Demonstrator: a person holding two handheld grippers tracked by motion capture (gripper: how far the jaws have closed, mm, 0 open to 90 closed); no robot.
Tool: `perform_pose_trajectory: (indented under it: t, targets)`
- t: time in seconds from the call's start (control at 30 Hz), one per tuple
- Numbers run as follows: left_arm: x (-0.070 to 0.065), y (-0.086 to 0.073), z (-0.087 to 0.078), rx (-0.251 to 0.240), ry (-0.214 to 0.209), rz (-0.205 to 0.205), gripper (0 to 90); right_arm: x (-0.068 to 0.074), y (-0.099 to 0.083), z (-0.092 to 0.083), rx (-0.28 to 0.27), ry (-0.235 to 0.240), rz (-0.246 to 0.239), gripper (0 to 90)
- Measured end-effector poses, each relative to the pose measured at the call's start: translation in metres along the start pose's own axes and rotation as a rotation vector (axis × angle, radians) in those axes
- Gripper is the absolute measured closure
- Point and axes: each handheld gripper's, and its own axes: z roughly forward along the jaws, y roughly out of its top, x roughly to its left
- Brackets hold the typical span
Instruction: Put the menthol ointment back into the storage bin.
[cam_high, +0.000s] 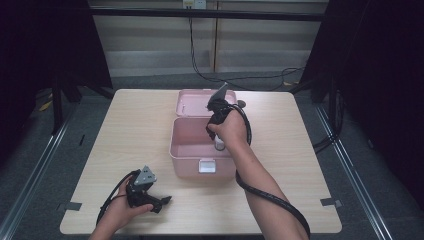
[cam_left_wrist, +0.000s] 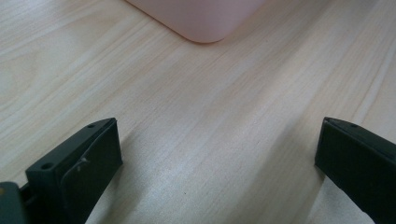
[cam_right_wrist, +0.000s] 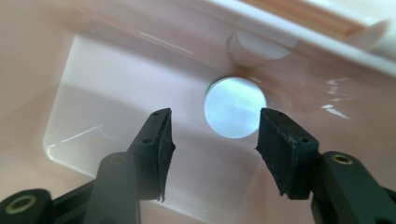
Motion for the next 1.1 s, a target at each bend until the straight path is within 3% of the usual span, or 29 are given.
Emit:
perform_pose_trajectory:
  t: [0.33, 0.6, 1.1]
  targets:
    - [0.000, 0.000, 0.000, -0.002, 0.000, 0.001, 0.0, -0.001, -0.003, -0.019, -0.039, 0.038, -0.080, 34.9]
    - [0.000, 0.000, 0.000, -0.001, 0.000, 0.001, 0.0, -0.011, -0.008, -0.029, -0.063, 0.067, -0.150, 29.1]
    - [0.000, 0.000, 0.000, -0.005, -0.005, -0.001, 0.0, -0.014, -0.017, -0.052, -0.068, 0.110, -0.284, 17.3]
